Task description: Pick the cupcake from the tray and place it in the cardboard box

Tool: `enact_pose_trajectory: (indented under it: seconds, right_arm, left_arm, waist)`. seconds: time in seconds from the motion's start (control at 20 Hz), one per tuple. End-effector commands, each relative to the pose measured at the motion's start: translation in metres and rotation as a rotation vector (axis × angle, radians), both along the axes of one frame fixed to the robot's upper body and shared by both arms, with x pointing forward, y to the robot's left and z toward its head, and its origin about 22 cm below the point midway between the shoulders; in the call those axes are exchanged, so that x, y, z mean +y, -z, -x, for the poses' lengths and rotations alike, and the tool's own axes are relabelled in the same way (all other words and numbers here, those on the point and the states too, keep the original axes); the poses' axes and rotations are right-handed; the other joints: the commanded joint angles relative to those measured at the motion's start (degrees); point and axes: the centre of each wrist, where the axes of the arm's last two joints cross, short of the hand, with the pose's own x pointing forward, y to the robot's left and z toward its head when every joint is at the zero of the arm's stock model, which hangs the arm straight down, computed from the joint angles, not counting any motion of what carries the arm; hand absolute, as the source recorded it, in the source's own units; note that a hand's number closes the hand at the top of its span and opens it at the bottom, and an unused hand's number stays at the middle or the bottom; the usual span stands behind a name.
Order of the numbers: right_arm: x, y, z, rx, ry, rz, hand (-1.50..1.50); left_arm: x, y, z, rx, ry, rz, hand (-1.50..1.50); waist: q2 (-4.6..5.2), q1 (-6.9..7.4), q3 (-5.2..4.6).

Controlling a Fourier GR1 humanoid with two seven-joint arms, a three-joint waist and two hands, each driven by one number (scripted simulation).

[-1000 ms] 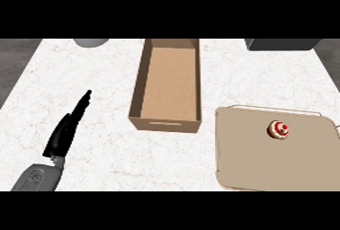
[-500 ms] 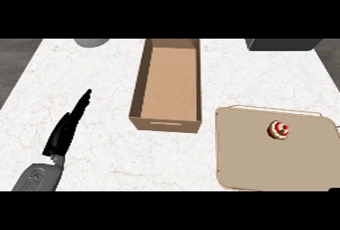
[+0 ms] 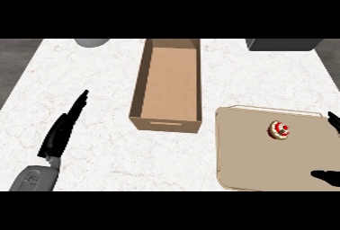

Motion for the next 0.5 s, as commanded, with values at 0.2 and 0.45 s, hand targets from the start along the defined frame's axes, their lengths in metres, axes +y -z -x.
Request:
enact_pose_trajectory:
  seconds: [0.2, 0.45]
  right_arm:
    - [0.03, 0.002, -0.012, 0.021, -0.031, 0.067, -1.5]
    - [0.024, 0.0, -0.028, 0.041, -0.005, 0.066, -1.5]
  left_arm:
    - [-0.011, 0.002, -0.003, 0.002, -0.003, 0.011, 0.0]
    - [-0.015, -0.02, 0.003, -0.018, 0.01, 0.015, 0.0]
  waist:
    - [-0.02, -0.18, -0.02]
    - [-0.03, 0.07, 0.0]
